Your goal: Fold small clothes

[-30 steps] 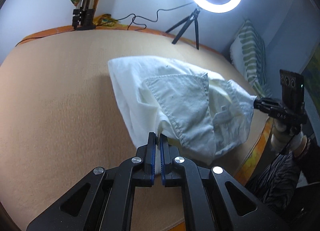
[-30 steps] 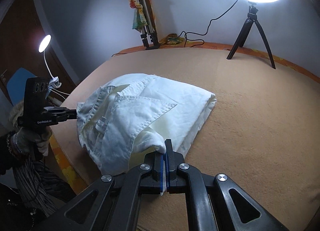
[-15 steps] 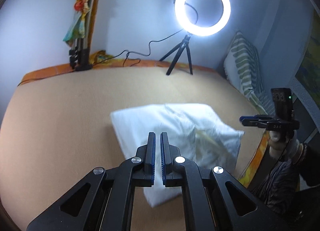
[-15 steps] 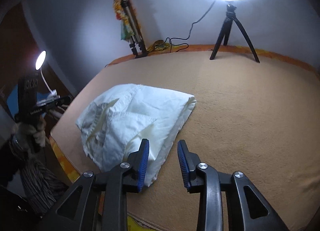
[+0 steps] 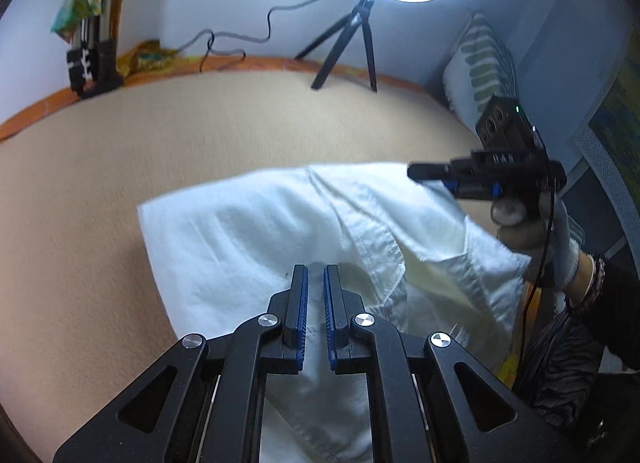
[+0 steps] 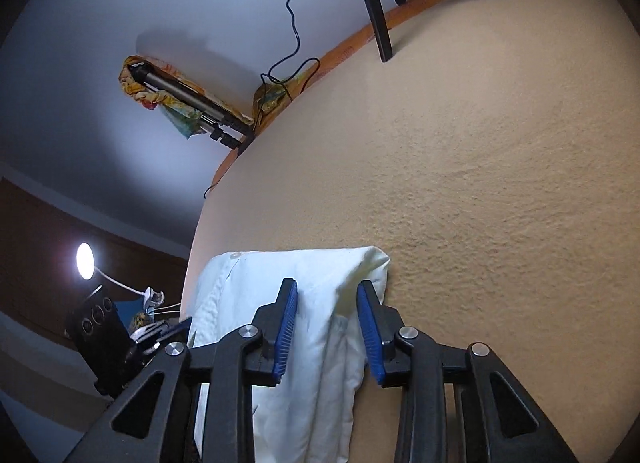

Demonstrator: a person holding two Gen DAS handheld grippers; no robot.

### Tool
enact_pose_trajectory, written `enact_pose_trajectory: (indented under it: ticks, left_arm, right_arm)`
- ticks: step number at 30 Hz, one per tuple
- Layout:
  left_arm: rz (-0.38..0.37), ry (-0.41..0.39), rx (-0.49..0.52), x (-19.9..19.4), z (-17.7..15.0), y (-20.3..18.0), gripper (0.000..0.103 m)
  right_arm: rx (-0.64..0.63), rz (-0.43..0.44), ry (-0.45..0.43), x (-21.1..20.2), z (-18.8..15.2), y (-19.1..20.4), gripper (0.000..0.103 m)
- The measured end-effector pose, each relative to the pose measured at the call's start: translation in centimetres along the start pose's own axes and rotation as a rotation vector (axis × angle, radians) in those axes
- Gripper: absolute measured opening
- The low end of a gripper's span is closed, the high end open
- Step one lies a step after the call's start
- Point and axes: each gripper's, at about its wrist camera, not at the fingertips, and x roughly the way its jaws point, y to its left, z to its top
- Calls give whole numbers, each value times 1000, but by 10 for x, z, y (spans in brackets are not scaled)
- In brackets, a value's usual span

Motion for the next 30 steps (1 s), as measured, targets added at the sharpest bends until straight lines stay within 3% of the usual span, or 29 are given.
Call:
enact_pose_trajectory:
  ticks: [3,4,6,10,14,17,21,25,30]
  left_arm:
    - [-5,39,-15,14,-13,2,6]
    - [-8,34,-11,17,-19,2,6]
    - [-13,16,-8,14,-21,2,6]
    - [-24,5,-36,-6,-22,4,6]
    - [-16,-95,-66,-46,-21,5,7]
    - [-3,-150,-112,-70,-28,13,7]
    - [20,-78,-121,-62,-46,17,7]
    - [61,15,-123,-39,-67,16,6]
    - [64,12,-118,-42,-80,19,8]
  right_arm:
    - [-43,-26,-31,8,7,11,2]
    - [-84,-51,-53,7,10,20,0]
    - [-182,-128,-94,6,16,35,0]
    - [-184,-188,-48,24,18,27,0]
    - [-178,-222,-37,7,16,27,21]
    - [-243,-280,-100,-21,6,44,23]
    - [-386,-257,-123,-33,-19,78,24]
    - [-484,-258,-46,-15,-50,94,24]
    - [-543,-357,76,20,-78,77,23]
